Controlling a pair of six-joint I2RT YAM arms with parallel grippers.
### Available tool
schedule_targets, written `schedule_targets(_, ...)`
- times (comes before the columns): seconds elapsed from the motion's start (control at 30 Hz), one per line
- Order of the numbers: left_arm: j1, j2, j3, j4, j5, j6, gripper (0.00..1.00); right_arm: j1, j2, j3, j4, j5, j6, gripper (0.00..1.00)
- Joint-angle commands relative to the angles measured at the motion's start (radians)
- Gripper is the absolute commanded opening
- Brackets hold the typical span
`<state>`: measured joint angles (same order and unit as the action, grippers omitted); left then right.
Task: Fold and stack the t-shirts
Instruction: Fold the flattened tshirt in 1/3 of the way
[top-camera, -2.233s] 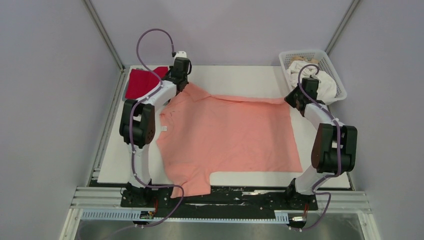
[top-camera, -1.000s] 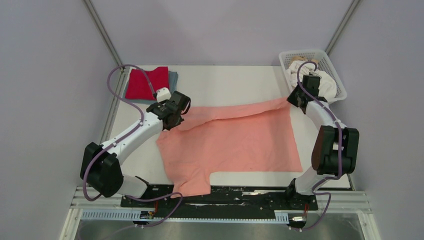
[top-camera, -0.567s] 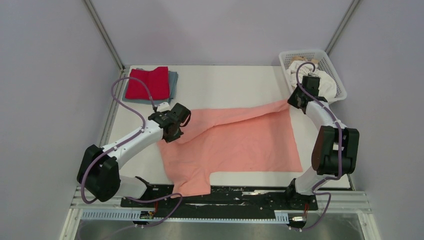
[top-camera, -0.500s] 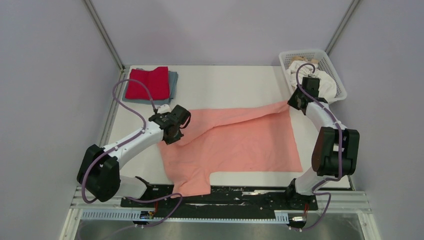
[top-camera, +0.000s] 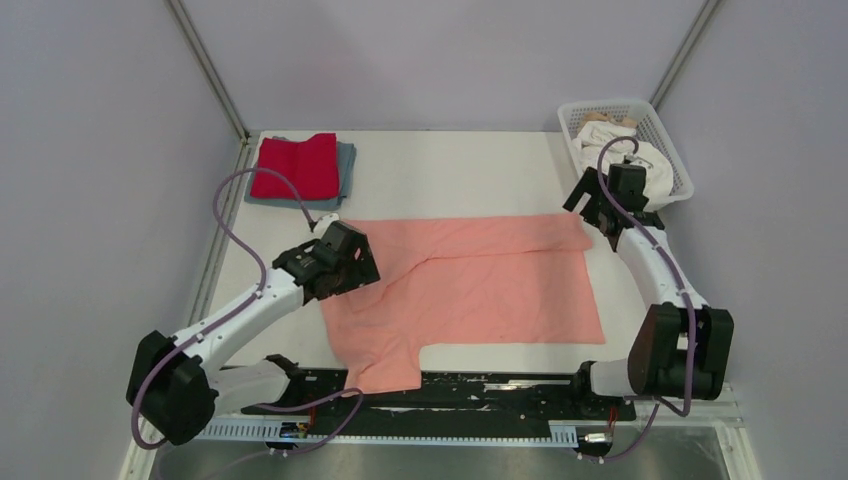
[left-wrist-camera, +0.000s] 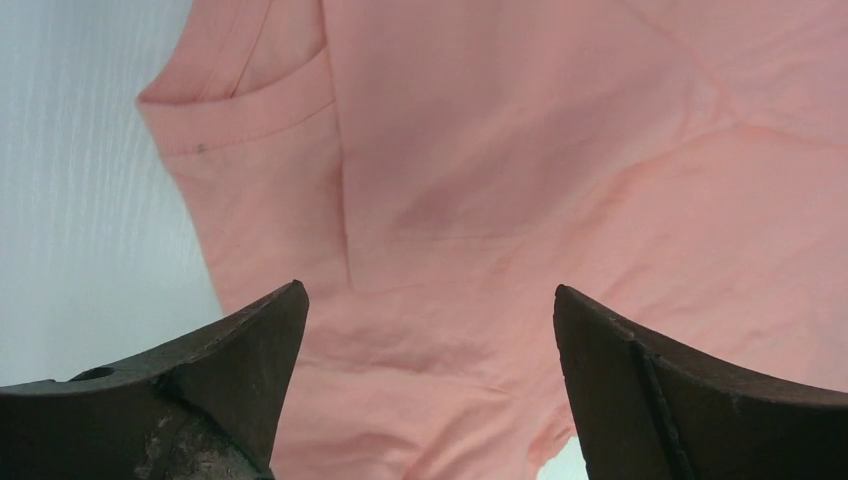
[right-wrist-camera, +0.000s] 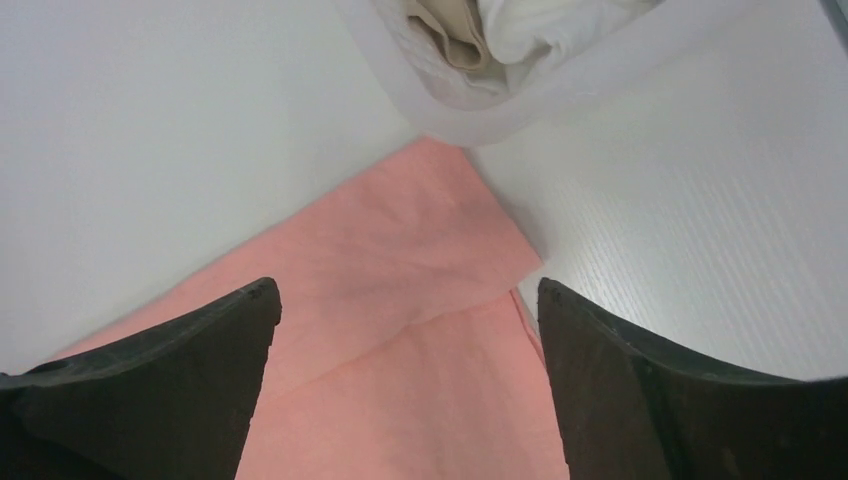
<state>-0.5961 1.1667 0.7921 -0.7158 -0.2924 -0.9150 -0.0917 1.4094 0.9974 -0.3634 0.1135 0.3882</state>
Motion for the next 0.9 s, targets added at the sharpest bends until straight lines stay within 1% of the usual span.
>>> schedule_targets(0.0,0.009,-0.022,0.072,0.161,-0.024,0.102,1.00,0.078,-0.079,0.017,0.017,-0.025,-0.035,1.00)
schedule_targets(0.03,0.040,0.017,0.087,0.187,-0.016,0.106,1.00,0.087,-0.069,0.023,0.020,-0.037,-0.047,1.00)
schedule_targets(0.07,0.059,0.041,0.113,0.208,0.025,0.122,1.00,0.124,-0.042,0.027,0.031,-0.064,-0.058,1.00)
schedule_targets(0.1,0.099,0.097,0.122,0.264,0.046,0.130,1.00,0.143,-0.018,0.029,0.047,-0.092,-0.066,1.00)
schedule_targets(0.13,0.119,0.129,0.141,0.290,0.085,0.138,1.00,0.157,0.014,0.032,0.064,-0.144,-0.069,1.00)
schedule_targets(0.17,0.155,0.201,0.152,0.349,0.108,0.149,1.00,0.168,0.048,0.037,0.076,-0.168,-0.072,1.00)
schedule_targets(0.2,0.171,0.238,0.181,0.370,0.144,0.163,1.00,0.176,0.081,0.043,0.088,-0.186,-0.075,1.00)
schedule_targets(0.23,0.197,0.319,0.204,0.383,0.153,0.165,1.00,0.179,0.118,0.050,0.098,-0.192,-0.071,1.00)
schedule_targets(0.3,0.225,0.431,0.276,0.372,0.158,0.175,1.00,0.179,0.185,0.068,0.108,-0.188,-0.059,1.00)
schedule_targets(0.33,0.231,0.463,0.317,0.364,0.157,0.175,1.00,0.179,0.218,0.077,0.111,-0.183,-0.057,1.00)
schedule_targets(0.37,0.247,0.515,0.332,0.359,0.166,0.181,1.00,0.177,0.249,0.087,0.111,-0.176,-0.055,1.00)
schedule_targets(0.5,0.291,0.643,0.378,0.392,0.214,0.185,1.00,0.166,0.357,0.115,0.114,-0.159,-0.012,1.00)
schedule_targets(0.57,0.315,0.704,0.416,0.384,0.263,0.178,1.00,0.159,0.399,0.124,0.116,-0.162,0.016,1.00)
schedule_targets(0.77,0.368,0.838,0.528,0.356,0.296,0.192,1.00,0.134,0.461,0.146,0.120,-0.115,0.077,1.00)
schedule_targets(0.87,0.390,0.898,0.588,0.336,0.319,0.203,1.00,0.129,0.474,0.168,0.130,-0.081,0.074,1.00)
